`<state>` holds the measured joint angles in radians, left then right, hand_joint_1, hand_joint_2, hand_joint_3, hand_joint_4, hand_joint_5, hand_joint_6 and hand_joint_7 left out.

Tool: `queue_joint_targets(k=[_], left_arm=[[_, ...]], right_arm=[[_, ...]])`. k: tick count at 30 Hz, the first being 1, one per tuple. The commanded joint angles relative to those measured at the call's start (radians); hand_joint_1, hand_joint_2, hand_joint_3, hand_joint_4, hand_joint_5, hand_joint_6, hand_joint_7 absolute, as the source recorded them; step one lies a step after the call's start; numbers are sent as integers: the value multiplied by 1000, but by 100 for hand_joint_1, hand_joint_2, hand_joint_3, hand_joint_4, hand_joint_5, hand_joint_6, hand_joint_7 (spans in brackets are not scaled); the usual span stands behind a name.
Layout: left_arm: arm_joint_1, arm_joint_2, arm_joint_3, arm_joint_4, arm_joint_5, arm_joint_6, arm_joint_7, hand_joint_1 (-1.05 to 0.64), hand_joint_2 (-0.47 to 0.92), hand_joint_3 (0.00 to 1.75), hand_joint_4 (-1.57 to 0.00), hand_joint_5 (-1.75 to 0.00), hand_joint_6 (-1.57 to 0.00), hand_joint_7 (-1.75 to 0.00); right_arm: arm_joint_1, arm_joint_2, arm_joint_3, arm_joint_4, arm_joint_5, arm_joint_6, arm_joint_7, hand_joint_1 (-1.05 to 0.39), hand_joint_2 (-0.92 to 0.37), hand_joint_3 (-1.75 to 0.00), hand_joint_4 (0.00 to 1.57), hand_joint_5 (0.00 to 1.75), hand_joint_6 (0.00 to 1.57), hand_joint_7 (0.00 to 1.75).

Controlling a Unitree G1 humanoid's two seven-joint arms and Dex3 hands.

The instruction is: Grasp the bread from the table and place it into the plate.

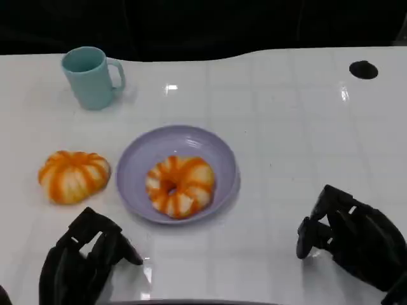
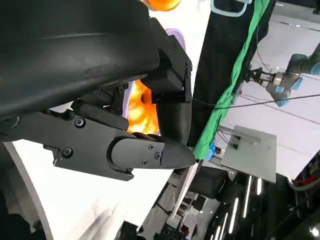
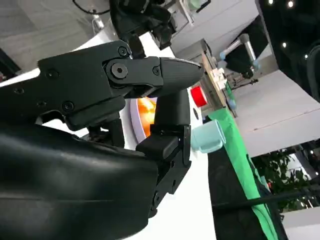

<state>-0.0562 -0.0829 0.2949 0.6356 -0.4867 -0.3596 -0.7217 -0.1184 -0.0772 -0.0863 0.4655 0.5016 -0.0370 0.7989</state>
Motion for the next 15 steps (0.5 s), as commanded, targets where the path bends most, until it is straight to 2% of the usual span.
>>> queue_joint_targets(k=[1, 15], left_arm=[[7, 18, 5, -9, -5, 2, 0, -58, 92, 24, -63, -175, -51, -153], [5, 24, 8, -6, -7, 5, -3, -58, 92, 24, -63, -175, -50, -154]], right_arm=[[8, 3, -23, -16, 6, 17, -3, -57, -92, -35, 69, 175, 48, 174], [8, 19, -31, -29, -15, 61, -19, -55, -92, -34, 77, 175, 56, 175]])
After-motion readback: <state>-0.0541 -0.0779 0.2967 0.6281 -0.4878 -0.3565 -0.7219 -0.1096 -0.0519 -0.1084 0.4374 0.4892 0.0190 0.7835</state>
